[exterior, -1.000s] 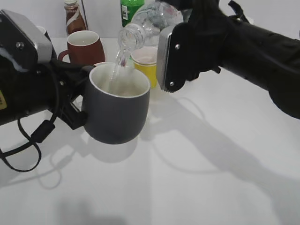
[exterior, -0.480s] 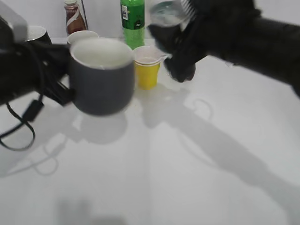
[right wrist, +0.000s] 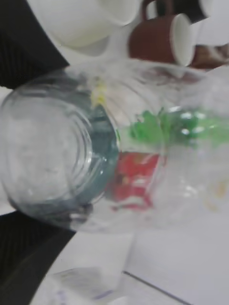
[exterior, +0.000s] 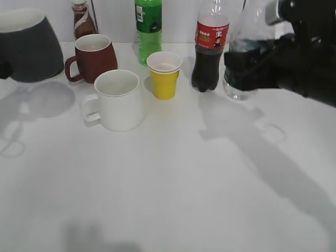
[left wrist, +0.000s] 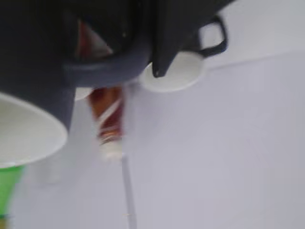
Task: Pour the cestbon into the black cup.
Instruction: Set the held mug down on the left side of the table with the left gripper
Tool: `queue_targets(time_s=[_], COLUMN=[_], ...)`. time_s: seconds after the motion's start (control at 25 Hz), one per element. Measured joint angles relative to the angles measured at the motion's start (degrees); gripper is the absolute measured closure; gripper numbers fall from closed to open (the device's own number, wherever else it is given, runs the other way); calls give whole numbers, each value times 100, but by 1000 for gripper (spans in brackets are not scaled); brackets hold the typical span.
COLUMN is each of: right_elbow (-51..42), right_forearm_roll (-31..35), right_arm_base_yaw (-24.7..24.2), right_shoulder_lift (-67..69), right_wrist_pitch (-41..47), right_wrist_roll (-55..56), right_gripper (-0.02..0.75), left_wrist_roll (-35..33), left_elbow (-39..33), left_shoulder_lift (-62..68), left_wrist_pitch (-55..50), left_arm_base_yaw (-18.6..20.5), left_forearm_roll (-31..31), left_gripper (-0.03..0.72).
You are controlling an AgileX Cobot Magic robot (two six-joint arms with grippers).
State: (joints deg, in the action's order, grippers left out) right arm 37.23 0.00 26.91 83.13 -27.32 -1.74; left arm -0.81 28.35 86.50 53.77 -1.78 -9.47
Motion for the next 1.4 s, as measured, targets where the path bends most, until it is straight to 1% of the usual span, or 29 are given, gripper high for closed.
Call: queue_targets(time_s=[0.08,0.16,0.28,0.44,0.72,0.8,0.96,1.04,1.16,1.4], right_elbow=[-147,-244,-293,-299,-299,-299,-299,-299,-299,-299], right_forearm_roll=[0,-70,-65,-65,-65,-65,-65,-65,-65,-48], right_arm_base_yaw=[-13,-13,-13,-13,-13,-13,-13,-13,-13,-13], right_shoulder_lift=[0,0,0,0,0,0,0,0,0,290], right_wrist_pitch=[0,0,0,-2,-7,-7,-7,-7,-7,-151], right_wrist_roll=[25,101,174,174,174,174,174,174,255,293], right_gripper=[264,264,264,264,264,264,264,264,264,264], left_wrist_roll=[-20,-86,-137,-168,-146,-143,-128,-128,-122,-122], left_elbow=[0,4,4,6,52,9,-150,-245,-446,-958], left_shoulder_lift=[452,967,1633,2289,2563,2563,2563,2543,2406,2022], left_wrist_pitch=[392,770,1098,1129,1441,1494,1519,1565,1576,1558], left_arm_base_yaw=[202,293,314,314,314,314,314,314,314,314], left_forearm_roll=[2,2,7,-10,-10,-53,-152,-154,-154,-154], left_gripper=[654,654,654,654,648,621,502,465,445,436])
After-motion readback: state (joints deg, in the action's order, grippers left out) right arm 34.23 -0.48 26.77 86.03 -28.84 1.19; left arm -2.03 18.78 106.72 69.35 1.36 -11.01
